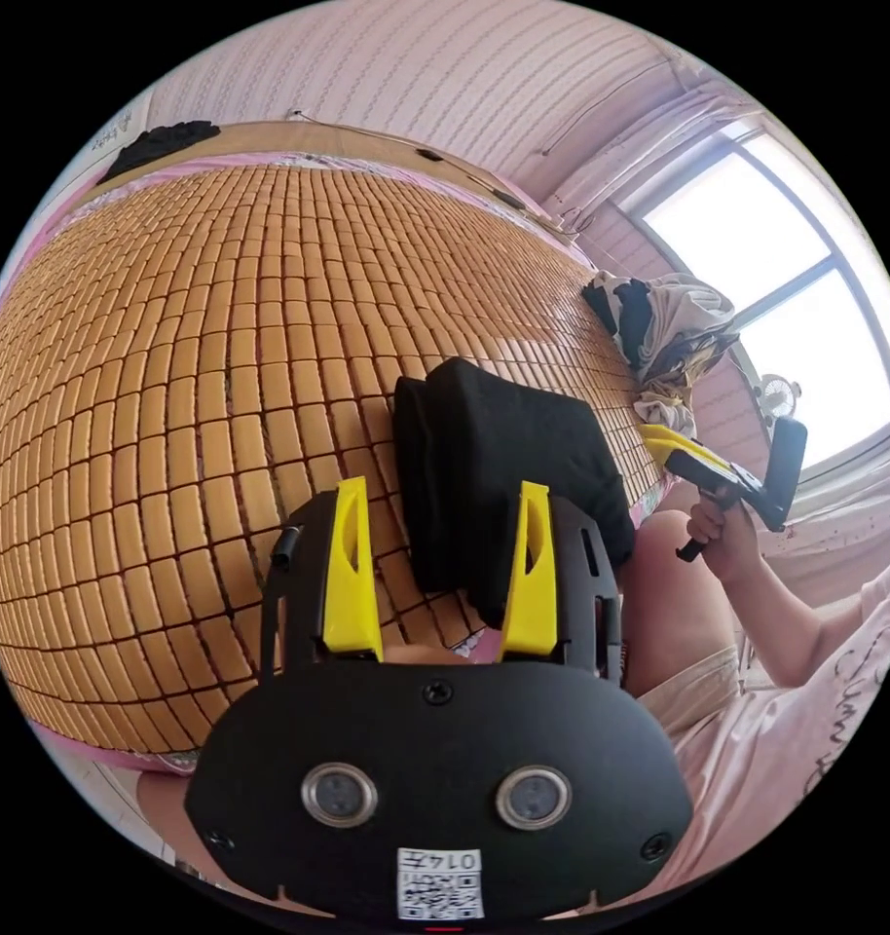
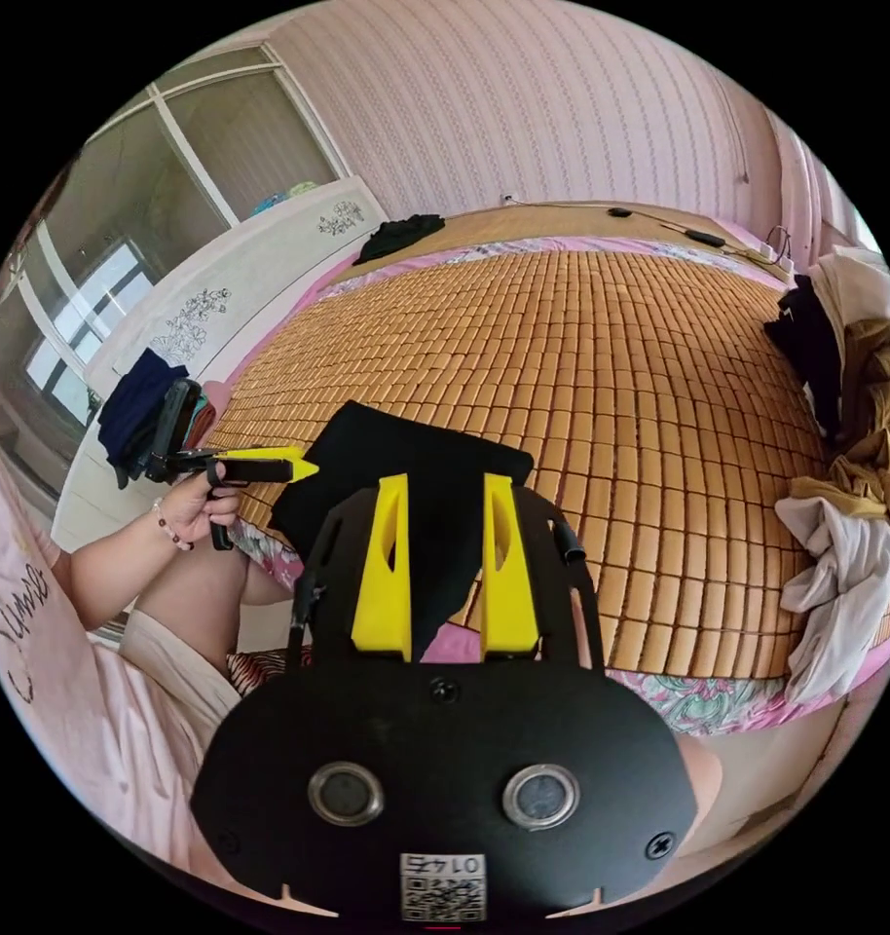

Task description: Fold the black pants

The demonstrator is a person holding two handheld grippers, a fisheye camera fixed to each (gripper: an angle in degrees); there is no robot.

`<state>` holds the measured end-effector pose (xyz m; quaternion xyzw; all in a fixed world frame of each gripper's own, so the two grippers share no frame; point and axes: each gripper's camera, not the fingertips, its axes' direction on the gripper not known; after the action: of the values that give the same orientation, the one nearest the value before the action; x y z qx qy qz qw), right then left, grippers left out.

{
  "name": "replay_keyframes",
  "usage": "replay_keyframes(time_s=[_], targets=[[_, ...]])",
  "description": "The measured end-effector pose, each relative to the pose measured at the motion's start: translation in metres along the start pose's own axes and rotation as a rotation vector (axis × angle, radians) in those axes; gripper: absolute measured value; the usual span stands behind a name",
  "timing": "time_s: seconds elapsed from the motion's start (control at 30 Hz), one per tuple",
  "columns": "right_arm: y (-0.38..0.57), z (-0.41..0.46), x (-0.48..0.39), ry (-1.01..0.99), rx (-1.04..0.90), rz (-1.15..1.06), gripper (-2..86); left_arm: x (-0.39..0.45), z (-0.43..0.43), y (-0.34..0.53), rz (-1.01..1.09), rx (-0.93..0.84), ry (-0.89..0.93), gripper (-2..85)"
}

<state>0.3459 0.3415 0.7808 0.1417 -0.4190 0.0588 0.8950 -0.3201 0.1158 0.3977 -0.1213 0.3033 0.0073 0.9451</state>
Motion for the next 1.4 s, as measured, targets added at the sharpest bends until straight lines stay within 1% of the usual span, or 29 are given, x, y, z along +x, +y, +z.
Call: replay_keyframes(time_s=[0.07,0.1,0.17,0.2,0.23,0.33,0.4,0.47,0.53,0.57,0.63,0.67,0.73,0.77,0.83,0.87,0.93,0.97,1.03,1.07,1.1,1.13,1.17,1.23,1.27,1.3,1.33,1.37,1.4], targets=[[0.011,0.017,0.011,-0.017,-0.011,0.059,14.0,-0.002,0.0,0.002,-0.014,0.005,0.037,16.1],[0.017,0.032,0.017,-0.047,-0.049,0.096,15.0,-0.003,0.002,0.002,-0.021,-0.023,0.044,15.8],[0.028,0.054,0.026,-0.078,-0.1,0.168,14.9,-0.002,0.001,0.006,-0.008,-0.027,0.017,14.3],[0.036,0.055,0.029,-0.092,-0.046,0.191,13.1,-0.002,0.0,0.01,0.009,-0.035,0.008,13.1],[0.041,0.064,0.035,-0.192,-0.068,0.218,11.0,-0.001,-0.001,0.013,0.018,-0.047,0.006,12.1],[0.051,0.082,0.051,-0.399,-0.08,0.306,6.9,-0.002,-0.01,0.025,0.024,-0.023,0.033,8.2],[0.048,0.078,0.047,-0.444,-0.051,0.273,5.6,-0.005,-0.017,0.036,-0.004,-0.004,0.067,6.9],[0.036,0.069,0.023,-0.461,-0.031,0.168,4.9,-0.007,-0.028,0.051,-0.047,0.034,0.083,6.5],[0.007,0.057,-0.028,-0.505,-0.041,-0.015,4.4,-0.003,-0.057,0.077,-0.075,0.163,0.055,6.4],[-0.002,0.054,-0.044,-0.521,-0.038,-0.067,4.3,-0.003,-0.068,0.084,-0.079,0.215,0.045,6.4],[-0.042,0.042,-0.118,-0.584,-0.027,-0.317,4.2,-0.006,-0.115,0.118,-0.138,0.437,0.023,6.3],[-0.052,0.039,-0.14,-0.594,-0.022,-0.384,4.2,-0.008,-0.128,0.127,-0.162,0.493,0.022,6.3],[-0.082,0.03,-0.235,-0.648,-0.009,-0.648,4.1,-0.017,-0.183,0.167,-0.238,0.705,0.009,6.2],[-0.087,0.029,-0.26,-0.665,-0.01,-0.708,4.0,-0.018,-0.197,0.177,-0.244,0.748,-0.011,6.2],[-0.09,0.028,-0.361,-0.752,-0.004,-0.933,4.0,-0.011,-0.257,0.22,-0.268,0.904,-0.181,6.2],[-0.089,0.027,-0.385,-0.777,-0.001,-0.984,4.1,-0.008,-0.272,0.231,-0.272,0.943,-0.236,6.2],[-0.083,0.026,-0.472,-0.87,0.023,-1.153,4.1,0.004,-0.327,0.28,-0.316,1.111,-0.436,6.3],[-0.084,0.027,-0.491,-0.893,0.026,-1.183,4.1,0.006,-0.339,0.292,-0.326,1.157,-0.47,6.3],[-0.097,0.045,-0.563,-0.957,0.024,-1.228,4.1,0.012,-0.382,0.331,-0.341,1.291,-0.58,6.4],[-0.102,0.052,-0.582,-0.955,0.018,-1.232,4.1,0.013,-0.391,0.337,-0.338,1.303,-0.61,6.4],[-0.11,0.072,-0.618,-0.929,0.01,-1.233,4.3,0.012,-0.407,0.344,-0.331,1.301,-0.685,6.4],[-0.116,0.098,-0.657,-0.879,-0.016,-1.241,4.6,0.006,-0.42,0.344,-0.345,1.26,-0.761,6.5],[-0.118,0.112,-0.677,-0.847,-0.031,-1.247,4.7,0.001,-0.426,0.343,-0.359,1.234,-0.802,6.6],[-0.122,0.187,-0.752,-0.664,-0.101,-1.252,5.8,-0.038,-0.435,0.334,-0.46,1.124,-0.924,7.2],[-0.122,0.208,-0.768,-0.61,-0.128,-1.248,5.9,-0.052,-0.434,0.332,-0.497,1.087,-0.928,7.5],[-0.12,0.251,-0.792,-0.503,-0.185,-1.21,6.2,-0.084,-0.43,0.329,-0.58,1.004,-0.914,7.8],[-0.114,0.288,-0.808,-0.444,-0.25,-1.173,6.3,-0.113,-0.423,0.329,-0.657,0.937,-0.859,8.1],[-0.11,0.302,-0.813,-0.444,-0.284,-1.159,6.3,-0.123,-0.419,0.331,-0.688,0.92,-0.849,8.2],[-0.098,0.322,-0.821,-0.488,-0.332,-1.138,6.3,-0.133,-0.412,0.336,-0.711,0.931,-0.846,8.4]])
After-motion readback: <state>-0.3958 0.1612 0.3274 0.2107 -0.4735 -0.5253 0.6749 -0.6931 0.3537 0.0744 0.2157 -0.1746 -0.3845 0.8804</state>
